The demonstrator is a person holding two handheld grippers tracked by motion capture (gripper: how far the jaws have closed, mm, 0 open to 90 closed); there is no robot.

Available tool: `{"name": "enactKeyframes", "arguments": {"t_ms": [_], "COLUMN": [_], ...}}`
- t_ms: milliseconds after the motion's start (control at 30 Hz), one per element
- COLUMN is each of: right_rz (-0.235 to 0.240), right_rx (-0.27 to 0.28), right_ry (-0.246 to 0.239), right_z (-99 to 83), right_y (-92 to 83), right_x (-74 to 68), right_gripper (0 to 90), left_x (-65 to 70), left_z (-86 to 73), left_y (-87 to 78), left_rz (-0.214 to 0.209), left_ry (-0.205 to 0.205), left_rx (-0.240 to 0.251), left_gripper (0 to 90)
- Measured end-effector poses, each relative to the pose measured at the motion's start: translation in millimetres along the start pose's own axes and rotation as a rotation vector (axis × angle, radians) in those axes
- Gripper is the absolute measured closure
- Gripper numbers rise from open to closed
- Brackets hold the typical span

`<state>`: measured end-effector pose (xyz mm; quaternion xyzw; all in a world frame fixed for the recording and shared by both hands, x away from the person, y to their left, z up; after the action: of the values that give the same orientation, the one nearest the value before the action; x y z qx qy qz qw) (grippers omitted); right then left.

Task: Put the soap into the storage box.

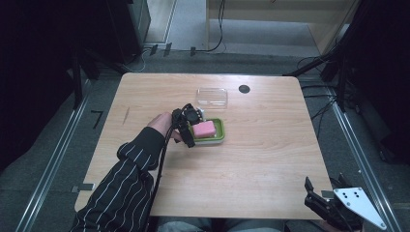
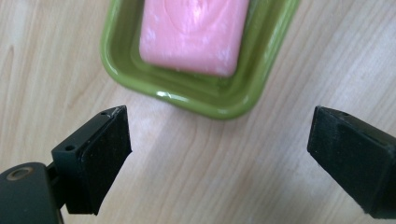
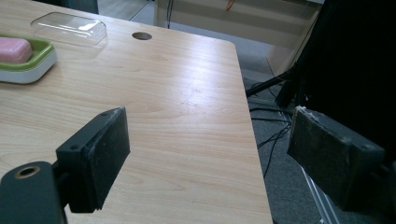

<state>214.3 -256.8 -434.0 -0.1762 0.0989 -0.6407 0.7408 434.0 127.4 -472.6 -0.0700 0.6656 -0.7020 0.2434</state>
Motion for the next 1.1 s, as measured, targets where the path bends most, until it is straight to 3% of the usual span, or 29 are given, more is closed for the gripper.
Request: {"name": "enactKeyframes", "arguments": {"t_ms": [467,1100], "right_rz": [0.006,0.028], "right_rx": [0.007,0.011], "right_ry": [-0.001,-0.011], "right_z": [1.9,5.2], "right_y": [2.2,8.0], "right_x": [-1.9,-6.3], "right_gripper": [13.7,13.7], "left_x": [20.4,54.9], "left_z": [-32.9,-73.5], "left_y": [-1.3,2.5], "left_rz": [-0.011,-0.036], "left_ry": [-0.062,-0.110], "left_rx": [-0.042,-0.088], "left_gripper": [6.5,6.4]}}
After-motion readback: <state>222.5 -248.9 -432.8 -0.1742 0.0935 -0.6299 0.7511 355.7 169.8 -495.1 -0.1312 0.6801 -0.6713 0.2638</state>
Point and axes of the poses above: each handheld gripper's, and its own axes: y roughly forward along the jaws, z roughly out of its top, x roughly to its right, the point moved 6 cm from there along y, roughly forward along the jaws, and after that the axes turned 7 degrees about z, right-handed, at the moved point
